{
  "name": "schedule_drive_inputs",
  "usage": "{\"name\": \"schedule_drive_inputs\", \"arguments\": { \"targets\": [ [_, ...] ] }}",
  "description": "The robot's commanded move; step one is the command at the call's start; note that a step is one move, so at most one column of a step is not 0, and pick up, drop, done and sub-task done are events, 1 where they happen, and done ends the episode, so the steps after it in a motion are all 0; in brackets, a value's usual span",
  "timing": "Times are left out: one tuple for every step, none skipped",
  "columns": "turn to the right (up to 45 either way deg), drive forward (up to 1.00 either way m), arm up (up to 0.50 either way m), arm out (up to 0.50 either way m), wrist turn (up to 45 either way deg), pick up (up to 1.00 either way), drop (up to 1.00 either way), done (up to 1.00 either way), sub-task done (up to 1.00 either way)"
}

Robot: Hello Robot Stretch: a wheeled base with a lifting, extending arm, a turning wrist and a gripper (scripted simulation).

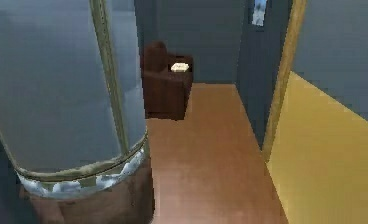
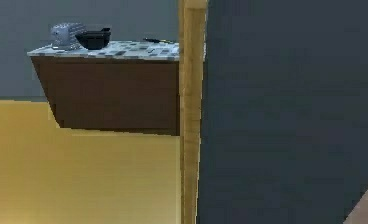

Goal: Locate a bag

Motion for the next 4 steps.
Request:
{"name": "schedule_drive_inputs", "arguments": {
  "targets": [
    [0.0, 0.25, 0.00, 0.00, 0.0, 0.00, 0.00, 0.00, 0.00],
    [42.0, 0.00, 0.00, 0.00, 0.0, 0.00, 0.00, 0.00, 0.00],
    [0.0, 1.00, 0.00, 0.00, 0.0, 0.00, 0.00, 0.00, 0.00],
    [0.0, 1.00, 0.00, 0.00, 0.0, 0.00, 0.00, 0.00, 0.00]
  ]
}}
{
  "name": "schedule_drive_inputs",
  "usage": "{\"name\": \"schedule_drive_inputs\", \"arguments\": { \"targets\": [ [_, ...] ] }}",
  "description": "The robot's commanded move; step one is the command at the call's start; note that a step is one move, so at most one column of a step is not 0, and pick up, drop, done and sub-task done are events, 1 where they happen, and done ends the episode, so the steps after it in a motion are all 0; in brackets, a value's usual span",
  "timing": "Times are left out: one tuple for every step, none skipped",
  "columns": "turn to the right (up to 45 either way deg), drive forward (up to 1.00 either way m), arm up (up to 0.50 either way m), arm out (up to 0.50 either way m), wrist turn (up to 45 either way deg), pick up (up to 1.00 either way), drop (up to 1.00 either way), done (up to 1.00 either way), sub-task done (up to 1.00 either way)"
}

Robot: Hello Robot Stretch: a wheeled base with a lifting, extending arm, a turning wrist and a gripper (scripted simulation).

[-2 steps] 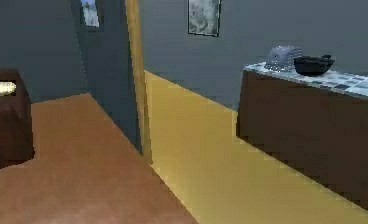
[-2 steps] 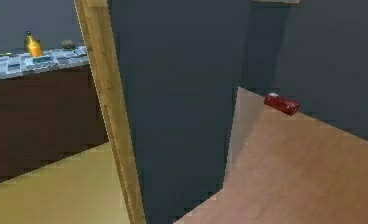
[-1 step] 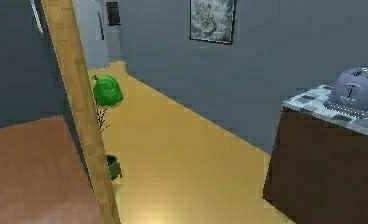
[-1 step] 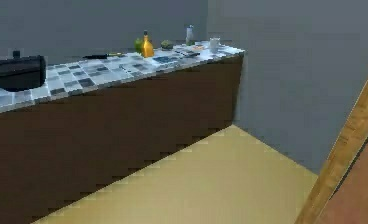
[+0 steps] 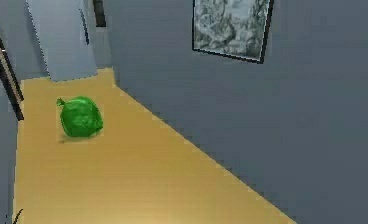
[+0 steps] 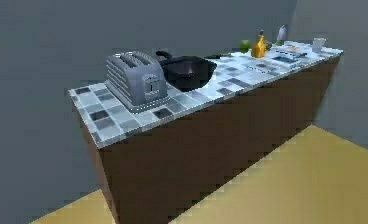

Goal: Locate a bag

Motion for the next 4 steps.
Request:
{"name": "schedule_drive_inputs", "arguments": {
  "targets": [
    [0.0, 0.75, 0.00, 0.00, 0.0, 0.00, 0.00, 0.00, 0.00],
    [-45.0, 0.00, 0.00, 0.00, 0.0, 0.00, 0.00, 0.00, 0.00],
    [-6.0, 0.00, 0.00, 0.00, 0.0, 0.00, 0.00, 0.00, 0.00],
    [0.0, 0.60, 0.00, 0.00, 0.0, 0.00, 0.00, 0.00, 0.00]
  ]
}}
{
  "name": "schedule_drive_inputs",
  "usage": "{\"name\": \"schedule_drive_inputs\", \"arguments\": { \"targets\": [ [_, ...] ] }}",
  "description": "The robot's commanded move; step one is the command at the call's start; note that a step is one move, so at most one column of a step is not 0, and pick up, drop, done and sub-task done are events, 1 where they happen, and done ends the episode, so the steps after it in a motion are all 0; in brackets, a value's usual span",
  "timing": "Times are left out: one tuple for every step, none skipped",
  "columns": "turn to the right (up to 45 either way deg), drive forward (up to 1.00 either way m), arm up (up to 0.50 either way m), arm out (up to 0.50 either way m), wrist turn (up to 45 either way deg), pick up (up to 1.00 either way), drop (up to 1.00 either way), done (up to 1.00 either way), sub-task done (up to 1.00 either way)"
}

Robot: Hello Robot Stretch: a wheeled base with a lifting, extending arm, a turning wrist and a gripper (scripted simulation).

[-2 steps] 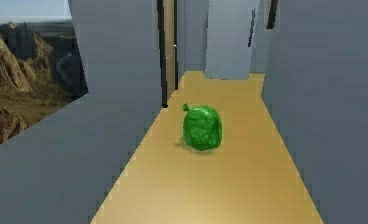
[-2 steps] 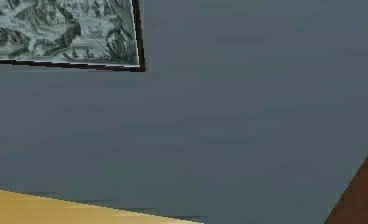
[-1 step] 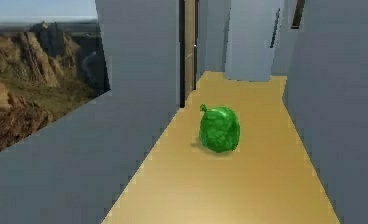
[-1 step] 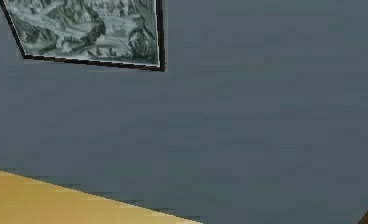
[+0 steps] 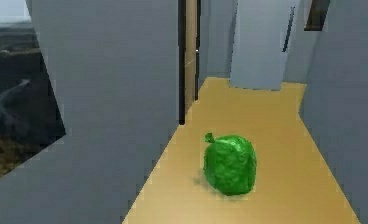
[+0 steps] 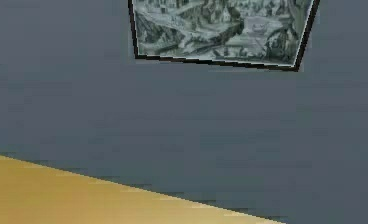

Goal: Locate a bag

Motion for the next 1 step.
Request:
{"name": "schedule_drive_inputs", "arguments": {
  "targets": [
    [-6.0, 0.00, 0.00, 0.00, 0.0, 0.00, 0.00, 0.00, 0.00]
  ]
}}
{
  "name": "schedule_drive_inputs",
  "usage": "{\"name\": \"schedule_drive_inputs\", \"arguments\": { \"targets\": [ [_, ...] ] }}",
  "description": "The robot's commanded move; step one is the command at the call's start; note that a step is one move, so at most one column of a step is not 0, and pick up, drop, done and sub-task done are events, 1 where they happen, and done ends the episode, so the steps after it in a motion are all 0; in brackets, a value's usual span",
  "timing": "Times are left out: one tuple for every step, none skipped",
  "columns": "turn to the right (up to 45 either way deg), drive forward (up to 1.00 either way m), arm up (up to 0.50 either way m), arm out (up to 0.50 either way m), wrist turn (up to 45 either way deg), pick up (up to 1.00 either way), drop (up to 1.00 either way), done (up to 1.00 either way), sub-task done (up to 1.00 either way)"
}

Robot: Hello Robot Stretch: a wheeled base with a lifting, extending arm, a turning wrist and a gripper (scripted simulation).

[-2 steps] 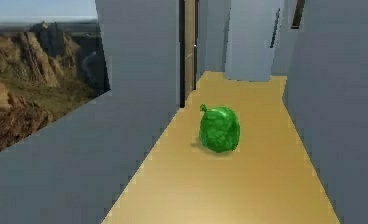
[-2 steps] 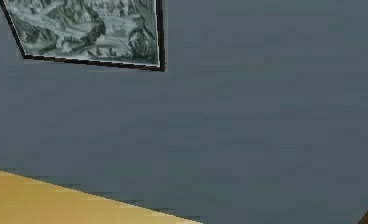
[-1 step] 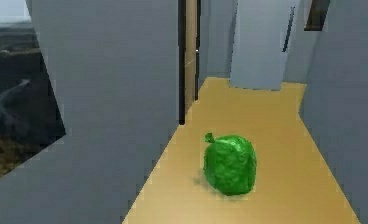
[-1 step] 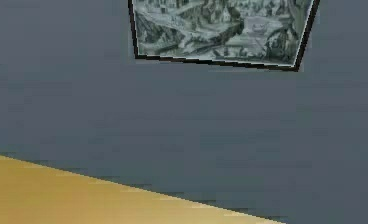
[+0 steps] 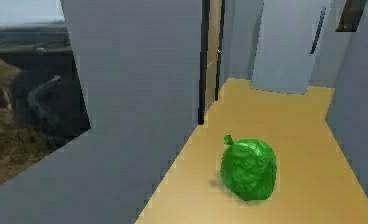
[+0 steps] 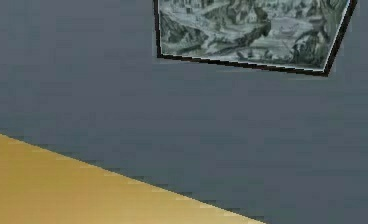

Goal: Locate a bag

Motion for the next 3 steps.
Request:
{"name": "schedule_drive_inputs", "arguments": {
  "targets": [
    [0.0, 0.65, 0.00, 0.00, 0.0, 0.00, 0.00, 0.00, 0.00],
    [33.0, 0.00, 0.00, 0.00, 0.0, 0.00, 0.00, 0.00, 0.00],
    [0.0, 0.00, 0.00, 0.00, 0.0, 0.00, 0.00, 1.00, 0.00]
  ]
}}
